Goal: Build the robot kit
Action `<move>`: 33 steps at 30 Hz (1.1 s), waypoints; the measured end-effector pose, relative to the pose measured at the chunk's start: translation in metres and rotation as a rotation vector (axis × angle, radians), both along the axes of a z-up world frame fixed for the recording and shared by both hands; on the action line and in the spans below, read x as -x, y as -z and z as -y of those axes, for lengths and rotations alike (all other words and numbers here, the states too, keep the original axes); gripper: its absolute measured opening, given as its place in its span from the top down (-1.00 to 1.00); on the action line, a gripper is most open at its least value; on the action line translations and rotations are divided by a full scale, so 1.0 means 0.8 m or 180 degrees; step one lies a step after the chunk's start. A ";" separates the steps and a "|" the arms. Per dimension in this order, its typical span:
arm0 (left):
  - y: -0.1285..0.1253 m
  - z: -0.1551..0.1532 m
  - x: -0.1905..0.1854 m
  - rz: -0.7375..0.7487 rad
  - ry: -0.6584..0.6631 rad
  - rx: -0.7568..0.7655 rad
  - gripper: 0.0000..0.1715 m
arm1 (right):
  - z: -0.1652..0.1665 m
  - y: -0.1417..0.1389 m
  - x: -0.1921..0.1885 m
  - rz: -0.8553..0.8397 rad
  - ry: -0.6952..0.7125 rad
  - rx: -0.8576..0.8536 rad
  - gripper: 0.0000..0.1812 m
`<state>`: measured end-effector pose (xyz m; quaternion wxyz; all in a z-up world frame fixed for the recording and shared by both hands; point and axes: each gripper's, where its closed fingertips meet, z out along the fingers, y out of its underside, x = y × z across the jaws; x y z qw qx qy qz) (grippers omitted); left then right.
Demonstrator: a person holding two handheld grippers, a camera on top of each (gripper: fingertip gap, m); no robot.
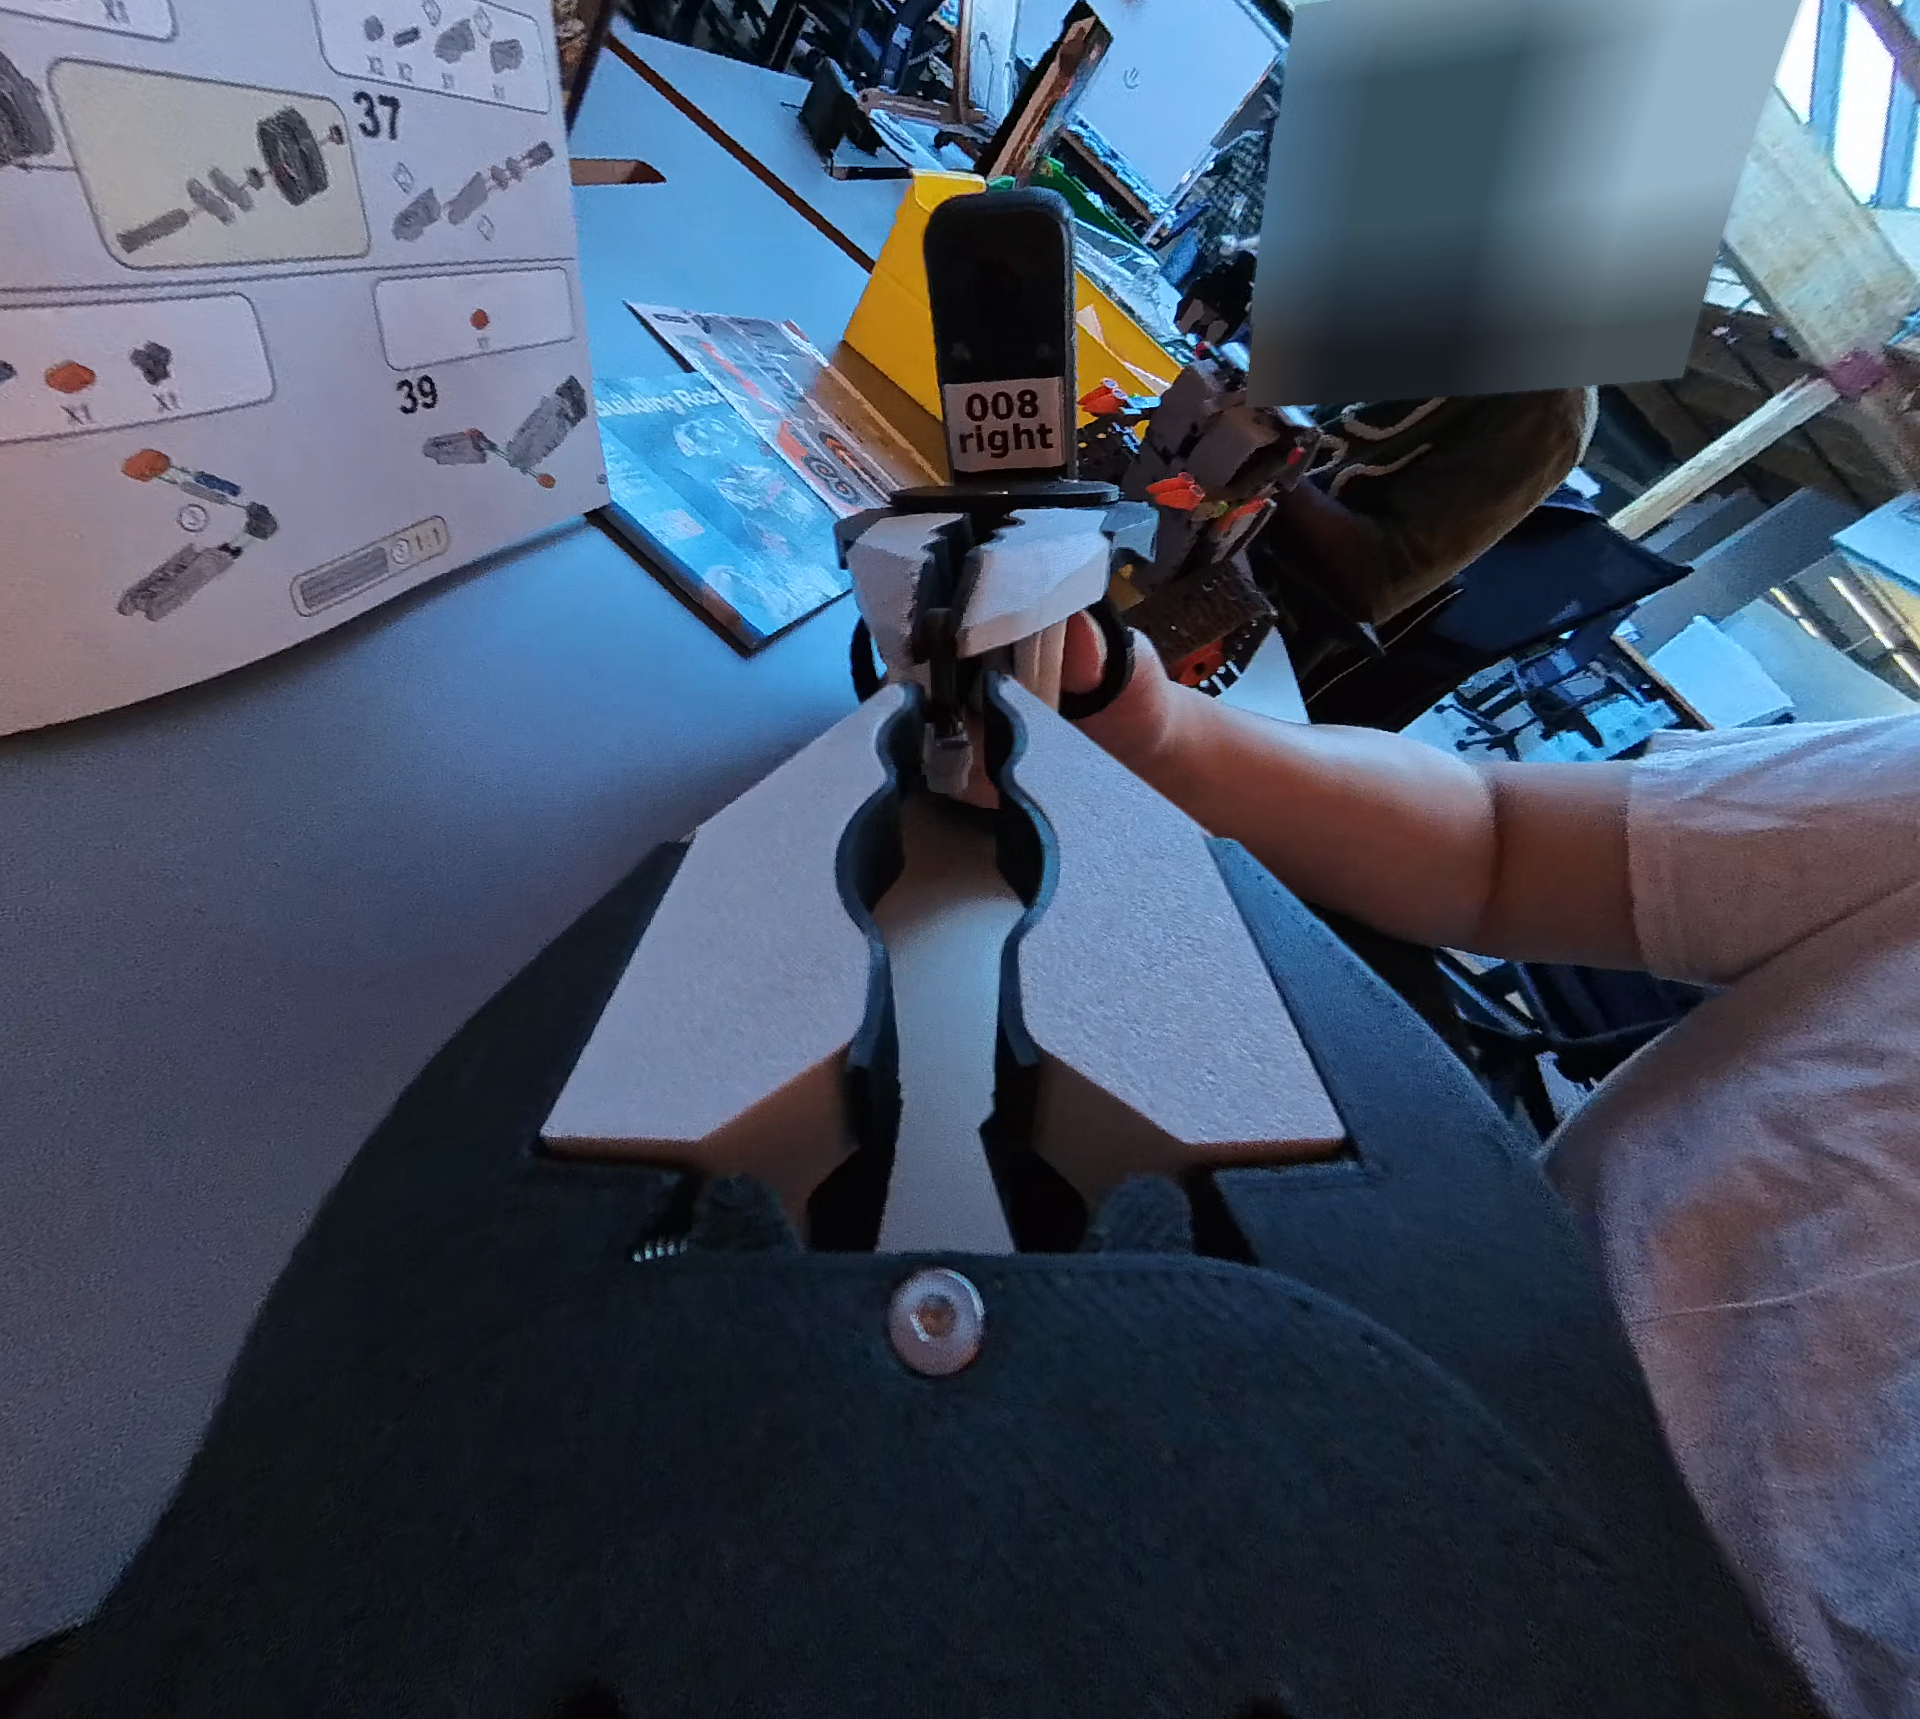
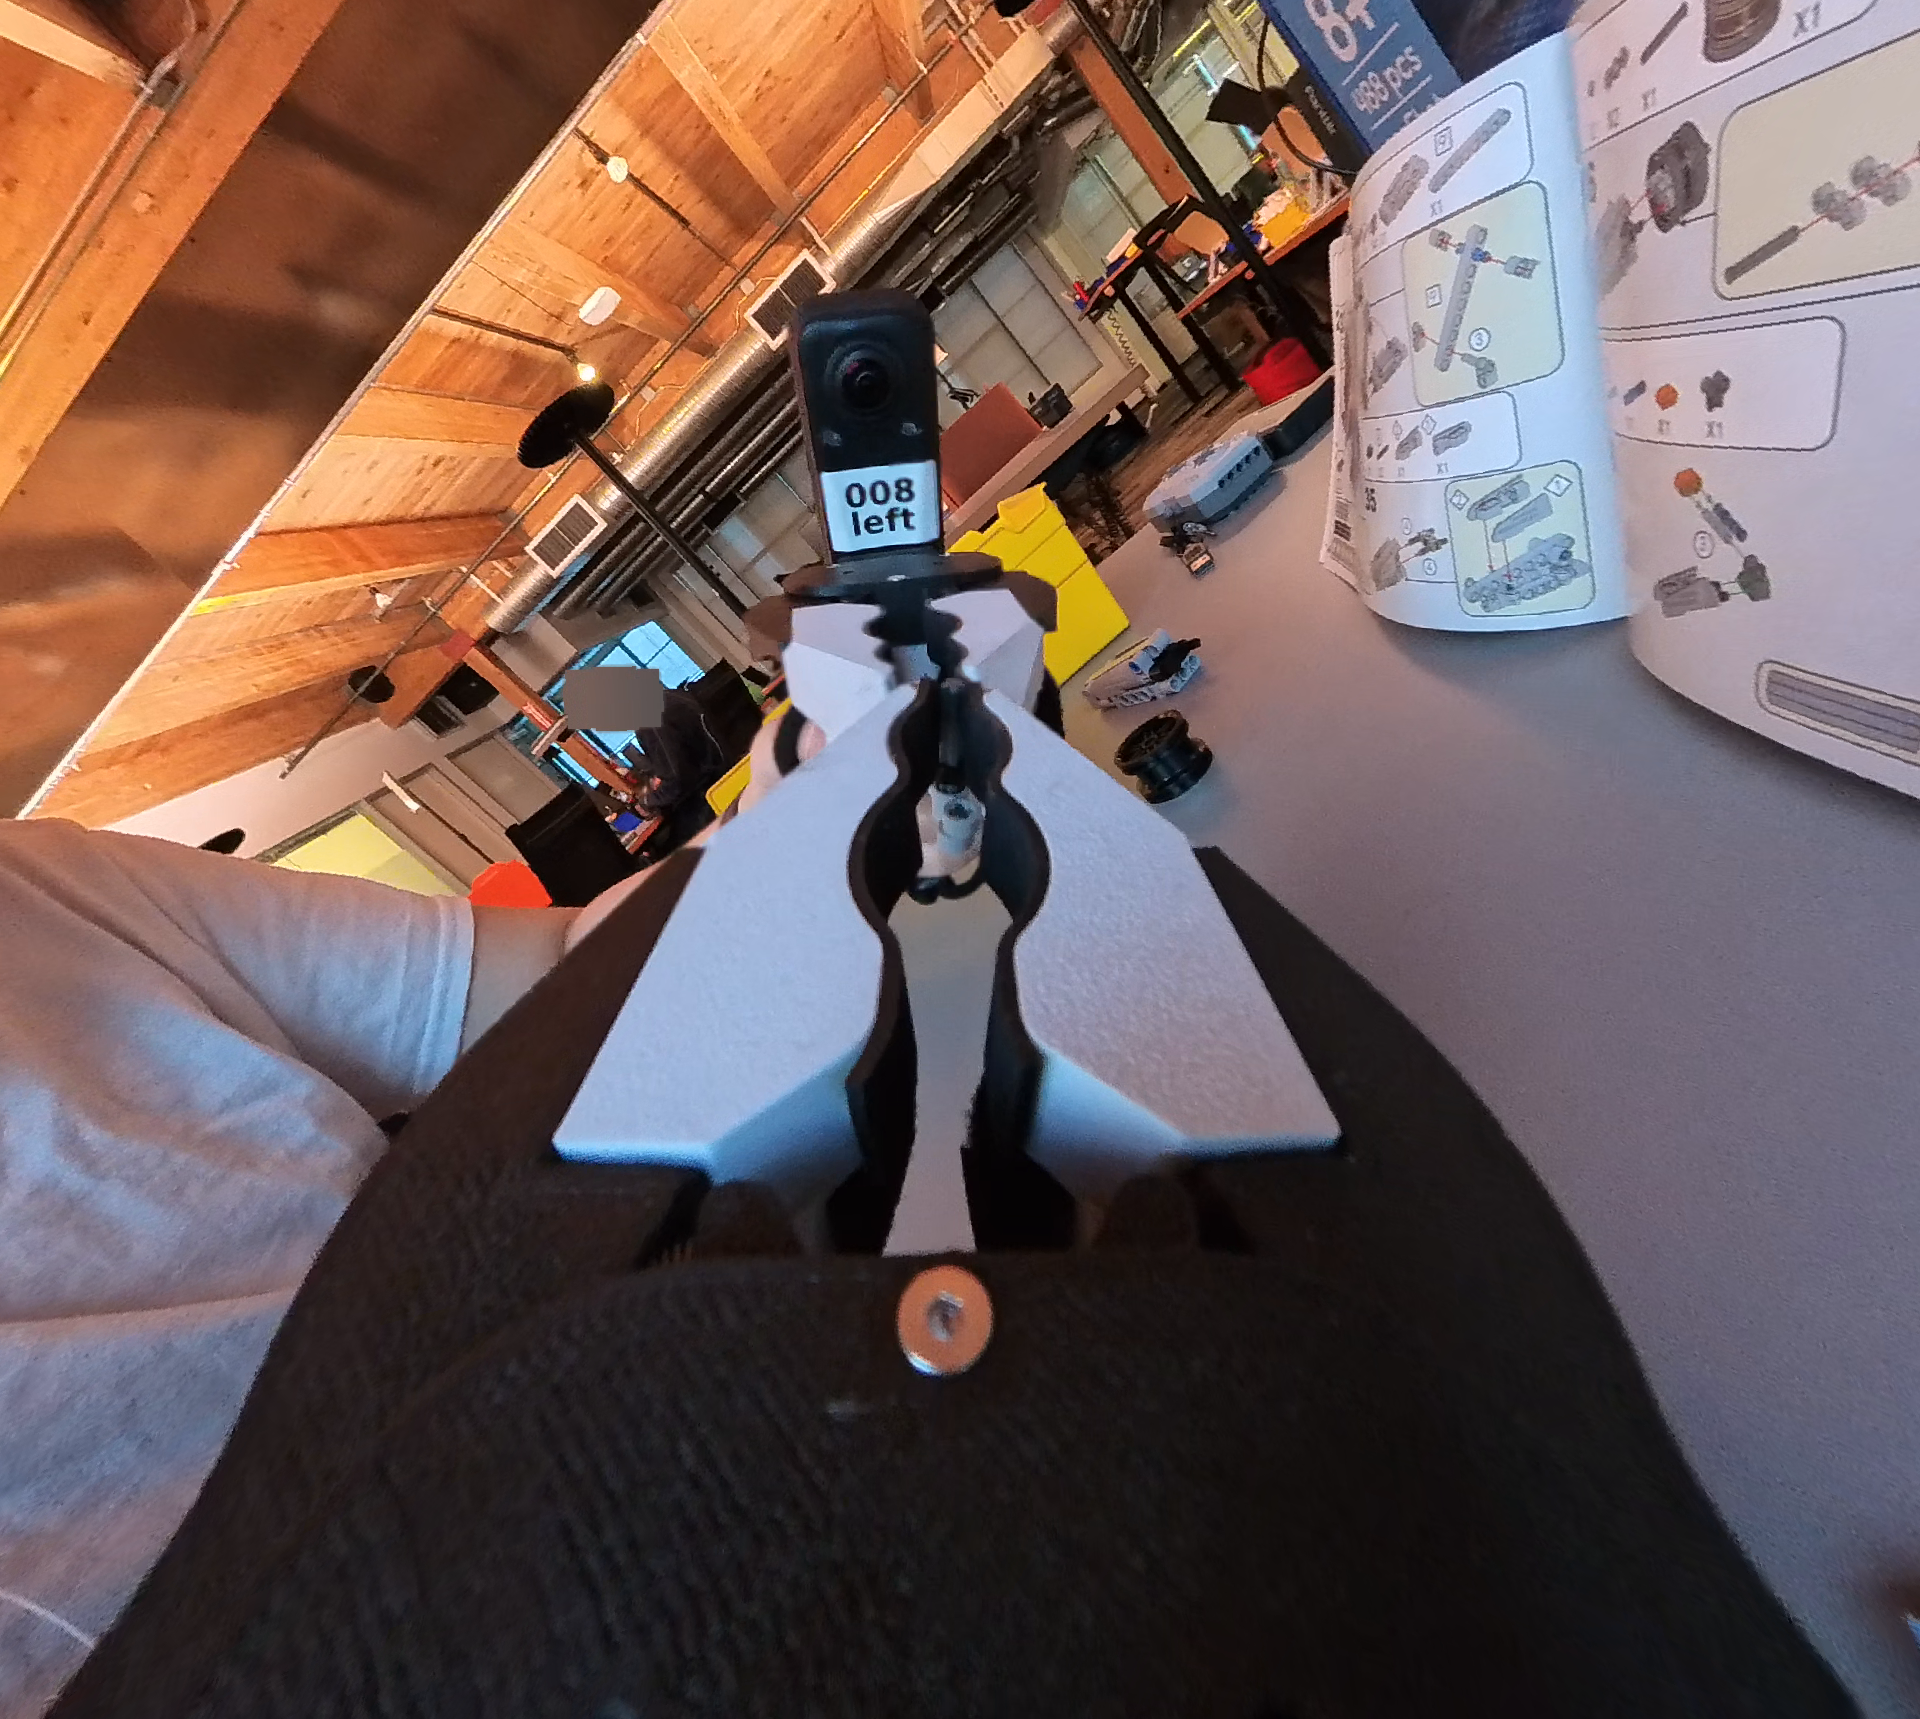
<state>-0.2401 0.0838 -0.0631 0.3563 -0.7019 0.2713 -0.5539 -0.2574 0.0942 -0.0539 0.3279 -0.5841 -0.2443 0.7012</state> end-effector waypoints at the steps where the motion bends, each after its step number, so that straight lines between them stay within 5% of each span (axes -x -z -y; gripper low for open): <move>1: 0.003 -0.001 0.000 -0.0037 -0.0018 -0.0011 0.95 | 0.000 0.000 0.000 0.0001 0.0000 0.0016 0.97; 33: 0.014 -0.010 0.005 0.0057 -0.0029 0.0415 0.89 | -0.005 0.016 0.006 0.0179 -0.0059 0.0407 0.97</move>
